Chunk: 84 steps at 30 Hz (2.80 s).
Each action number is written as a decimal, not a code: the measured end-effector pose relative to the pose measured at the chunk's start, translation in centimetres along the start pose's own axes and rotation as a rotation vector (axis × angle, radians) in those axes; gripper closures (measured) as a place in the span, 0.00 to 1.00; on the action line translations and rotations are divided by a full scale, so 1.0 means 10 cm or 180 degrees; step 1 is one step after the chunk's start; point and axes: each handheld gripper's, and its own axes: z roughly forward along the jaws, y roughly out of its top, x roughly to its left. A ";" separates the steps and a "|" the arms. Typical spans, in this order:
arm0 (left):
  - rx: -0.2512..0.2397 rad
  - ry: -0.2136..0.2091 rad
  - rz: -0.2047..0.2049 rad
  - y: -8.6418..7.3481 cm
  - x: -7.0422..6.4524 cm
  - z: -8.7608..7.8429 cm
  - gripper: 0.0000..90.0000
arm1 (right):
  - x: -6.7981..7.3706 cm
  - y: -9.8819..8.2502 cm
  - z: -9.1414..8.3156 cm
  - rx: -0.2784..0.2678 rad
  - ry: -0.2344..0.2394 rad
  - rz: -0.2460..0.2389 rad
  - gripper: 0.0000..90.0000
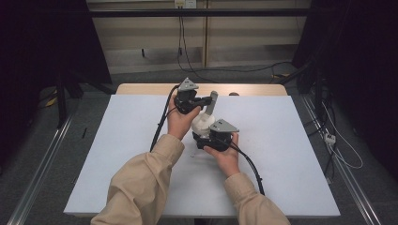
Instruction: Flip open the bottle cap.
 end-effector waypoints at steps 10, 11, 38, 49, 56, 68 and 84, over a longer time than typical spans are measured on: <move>0.0033 0.0009 -0.0006 0.00 0.01 0.03 1.00 | 0.00 0.00 0.00 -0.0005 0.0003 -0.0006 0.22; 0.0033 0.0013 -0.0008 0.00 0.00 0.03 1.00 | 0.00 0.00 0.00 -0.0005 0.0006 -0.0002 0.22; 0.0093 0.0020 -0.0009 -0.03 0.02 0.09 1.00 | 0.00 -0.01 0.00 -0.0009 0.0004 -0.0006 0.21; 0.0116 -0.0002 -0.0015 -0.03 0.02 0.12 1.00 | 0.00 -0.01 0.00 -0.0002 0.0007 -0.0017 0.21; 0.0112 -0.0017 -0.0016 -0.03 0.03 0.13 1.00 | -0.01 -0.01 0.00 -0.0001 0.0012 -0.0021 0.22; 0.0130 -0.0031 -0.0030 -0.02 0.04 0.17 1.00 | -0.01 -0.01 0.00 0.0003 0.0021 -0.0037 0.22; 0.0167 -0.0041 -0.0050 -0.05 0.05 0.23 1.00 | -0.01 -0.01 0.00 0.0017 0.0026 -0.0074 0.21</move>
